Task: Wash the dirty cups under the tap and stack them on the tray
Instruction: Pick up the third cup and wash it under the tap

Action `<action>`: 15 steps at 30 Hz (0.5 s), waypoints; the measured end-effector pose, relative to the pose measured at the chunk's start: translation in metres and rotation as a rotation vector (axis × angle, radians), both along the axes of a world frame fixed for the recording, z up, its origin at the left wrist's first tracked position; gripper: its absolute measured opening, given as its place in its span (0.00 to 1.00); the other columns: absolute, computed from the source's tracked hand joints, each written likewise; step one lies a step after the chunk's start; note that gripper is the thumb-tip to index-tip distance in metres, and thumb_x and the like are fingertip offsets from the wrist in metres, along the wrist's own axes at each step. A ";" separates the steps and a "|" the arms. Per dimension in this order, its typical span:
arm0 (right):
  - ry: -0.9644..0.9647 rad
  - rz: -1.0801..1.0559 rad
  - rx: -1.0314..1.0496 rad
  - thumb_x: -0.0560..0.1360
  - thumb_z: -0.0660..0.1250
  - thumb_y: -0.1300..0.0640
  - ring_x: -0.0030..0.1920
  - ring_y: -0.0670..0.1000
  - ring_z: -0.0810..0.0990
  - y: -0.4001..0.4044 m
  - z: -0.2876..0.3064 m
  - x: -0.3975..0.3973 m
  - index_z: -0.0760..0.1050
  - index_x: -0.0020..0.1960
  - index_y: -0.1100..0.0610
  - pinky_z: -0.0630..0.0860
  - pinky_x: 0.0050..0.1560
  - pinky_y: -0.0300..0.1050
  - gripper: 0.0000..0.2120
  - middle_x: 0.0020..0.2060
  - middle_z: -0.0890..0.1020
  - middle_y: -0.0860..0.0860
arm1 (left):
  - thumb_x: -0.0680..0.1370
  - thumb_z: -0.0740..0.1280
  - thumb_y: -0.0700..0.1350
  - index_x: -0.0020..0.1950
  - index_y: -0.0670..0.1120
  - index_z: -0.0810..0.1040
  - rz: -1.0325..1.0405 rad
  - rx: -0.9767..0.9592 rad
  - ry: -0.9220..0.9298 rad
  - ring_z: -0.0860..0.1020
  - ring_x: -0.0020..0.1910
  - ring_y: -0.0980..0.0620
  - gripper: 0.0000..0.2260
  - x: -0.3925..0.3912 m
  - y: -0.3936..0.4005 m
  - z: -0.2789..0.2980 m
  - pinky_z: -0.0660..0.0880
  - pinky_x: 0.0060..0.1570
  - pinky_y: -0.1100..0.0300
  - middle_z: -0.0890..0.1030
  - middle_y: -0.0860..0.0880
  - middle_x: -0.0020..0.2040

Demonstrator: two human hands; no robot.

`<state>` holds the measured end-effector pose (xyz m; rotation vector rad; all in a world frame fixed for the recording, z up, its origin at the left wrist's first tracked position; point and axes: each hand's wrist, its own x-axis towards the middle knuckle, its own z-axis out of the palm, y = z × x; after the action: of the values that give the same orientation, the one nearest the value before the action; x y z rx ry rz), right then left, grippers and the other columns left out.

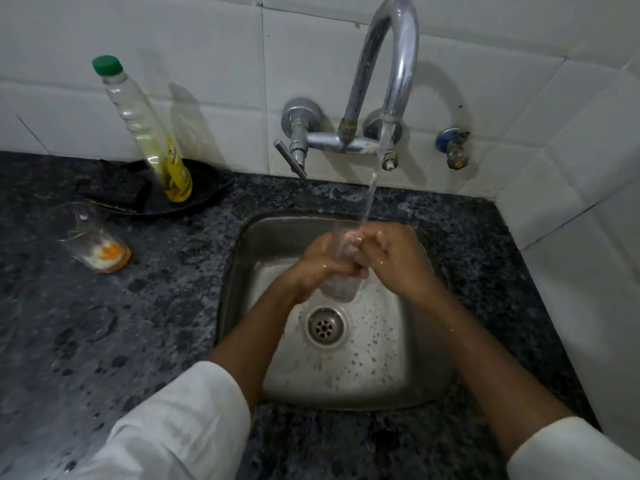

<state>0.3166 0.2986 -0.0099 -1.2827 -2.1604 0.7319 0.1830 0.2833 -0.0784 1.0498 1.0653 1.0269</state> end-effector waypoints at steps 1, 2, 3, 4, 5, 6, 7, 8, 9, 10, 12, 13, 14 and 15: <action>0.027 0.029 0.012 0.78 0.66 0.58 0.32 0.39 0.77 -0.001 0.000 0.003 0.82 0.40 0.51 0.71 0.33 0.34 0.10 0.31 0.80 0.43 | 0.63 0.74 0.34 0.48 0.45 0.80 -0.092 -0.019 -0.043 0.83 0.46 0.50 0.16 -0.007 0.001 0.000 0.80 0.52 0.54 0.84 0.48 0.44; 0.004 0.028 0.028 0.78 0.66 0.58 0.30 0.39 0.76 -0.001 -0.001 0.005 0.82 0.39 0.51 0.70 0.32 0.35 0.11 0.29 0.78 0.42 | 0.62 0.75 0.36 0.47 0.44 0.81 -0.100 -0.018 0.017 0.83 0.47 0.47 0.15 -0.009 0.003 -0.002 0.80 0.54 0.50 0.85 0.45 0.45; -0.041 0.004 0.041 0.78 0.66 0.58 0.29 0.39 0.75 -0.001 -0.002 0.005 0.81 0.38 0.52 0.69 0.31 0.37 0.11 0.28 0.77 0.42 | 0.61 0.76 0.39 0.46 0.43 0.81 -0.028 -0.018 0.137 0.83 0.48 0.44 0.15 -0.006 0.005 -0.002 0.80 0.54 0.45 0.85 0.43 0.45; -0.089 -0.035 0.045 0.78 0.65 0.57 0.28 0.38 0.73 0.000 -0.005 0.003 0.80 0.37 0.53 0.67 0.30 0.38 0.12 0.27 0.76 0.43 | 0.61 0.77 0.42 0.46 0.42 0.80 0.089 -0.020 0.292 0.83 0.46 0.43 0.16 0.002 0.005 0.000 0.80 0.52 0.44 0.84 0.43 0.45; -0.135 -0.084 0.038 0.78 0.65 0.56 0.28 0.38 0.72 0.000 -0.005 0.001 0.80 0.37 0.54 0.65 0.29 0.36 0.11 0.28 0.76 0.45 | 0.61 0.77 0.46 0.46 0.43 0.79 0.224 -0.024 0.455 0.82 0.44 0.45 0.16 0.014 0.003 0.003 0.81 0.49 0.46 0.84 0.45 0.44; -0.171 -0.128 0.014 0.78 0.65 0.54 0.28 0.38 0.72 0.000 -0.005 -0.001 0.80 0.39 0.54 0.65 0.27 0.33 0.11 0.29 0.77 0.45 | 0.63 0.74 0.51 0.46 0.45 0.77 0.364 -0.021 0.585 0.81 0.43 0.47 0.16 0.025 -0.001 0.004 0.80 0.45 0.51 0.83 0.48 0.43; -0.177 -0.154 -0.008 0.78 0.65 0.52 0.29 0.38 0.73 -0.002 -0.005 -0.002 0.81 0.40 0.54 0.66 0.26 0.31 0.11 0.30 0.78 0.46 | 0.64 0.71 0.55 0.48 0.48 0.76 0.474 0.005 0.662 0.81 0.43 0.48 0.17 0.035 -0.006 0.004 0.79 0.43 0.54 0.83 0.50 0.43; -0.154 -0.155 -0.015 0.78 0.66 0.52 0.28 0.38 0.74 -0.003 -0.006 -0.002 0.81 0.40 0.55 0.66 0.27 0.29 0.12 0.30 0.79 0.46 | 0.64 0.69 0.57 0.50 0.50 0.75 0.513 0.038 0.681 0.81 0.43 0.49 0.18 0.038 -0.009 0.001 0.78 0.42 0.56 0.83 0.51 0.43; -0.116 -0.141 -0.003 0.78 0.66 0.52 0.28 0.39 0.74 -0.004 -0.007 -0.001 0.81 0.39 0.56 0.66 0.27 0.29 0.13 0.29 0.79 0.46 | 0.63 0.71 0.56 0.51 0.51 0.75 0.467 0.037 0.619 0.81 0.44 0.50 0.19 0.033 -0.009 -0.003 0.78 0.42 0.56 0.83 0.52 0.45; -0.070 -0.114 0.023 0.78 0.67 0.53 0.27 0.39 0.75 -0.005 -0.007 0.001 0.81 0.37 0.58 0.66 0.28 0.29 0.13 0.28 0.78 0.47 | 0.62 0.75 0.51 0.52 0.51 0.75 0.354 0.039 0.490 0.81 0.46 0.50 0.21 0.025 -0.007 -0.003 0.79 0.44 0.55 0.83 0.52 0.46; 0.029 -0.011 0.063 0.77 0.68 0.55 0.29 0.41 0.76 -0.005 -0.007 0.006 0.80 0.35 0.57 0.65 0.28 0.32 0.13 0.27 0.79 0.48 | 0.61 0.77 0.37 0.53 0.48 0.77 0.013 0.025 0.149 0.82 0.50 0.51 0.22 0.000 -0.003 -0.003 0.80 0.51 0.54 0.83 0.52 0.48; 0.078 0.040 0.069 0.77 0.68 0.57 0.29 0.40 0.76 -0.005 -0.007 0.008 0.79 0.35 0.55 0.65 0.29 0.32 0.12 0.27 0.79 0.47 | 0.62 0.73 0.33 0.52 0.46 0.78 -0.131 0.014 -0.006 0.83 0.48 0.53 0.20 -0.009 -0.003 -0.002 0.80 0.51 0.56 0.84 0.52 0.45; 0.102 0.067 0.067 0.77 0.68 0.58 0.29 0.39 0.75 -0.006 -0.007 0.009 0.79 0.35 0.53 0.65 0.30 0.30 0.12 0.26 0.78 0.46 | 0.63 0.70 0.31 0.49 0.44 0.79 -0.206 0.007 -0.098 0.83 0.44 0.54 0.17 -0.013 -0.002 0.000 0.79 0.48 0.59 0.84 0.52 0.42; 0.091 0.062 0.074 0.77 0.68 0.59 0.29 0.38 0.74 -0.007 -0.007 0.009 0.80 0.36 0.54 0.65 0.30 0.28 0.11 0.26 0.78 0.46 | 0.62 0.68 0.31 0.47 0.43 0.79 -0.188 0.018 -0.078 0.82 0.42 0.54 0.16 -0.013 -0.002 0.000 0.79 0.45 0.60 0.84 0.52 0.40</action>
<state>0.3254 0.2917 -0.0171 -1.1280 -2.1419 0.7136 0.1703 0.2818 -0.0780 1.0938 0.8781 0.9191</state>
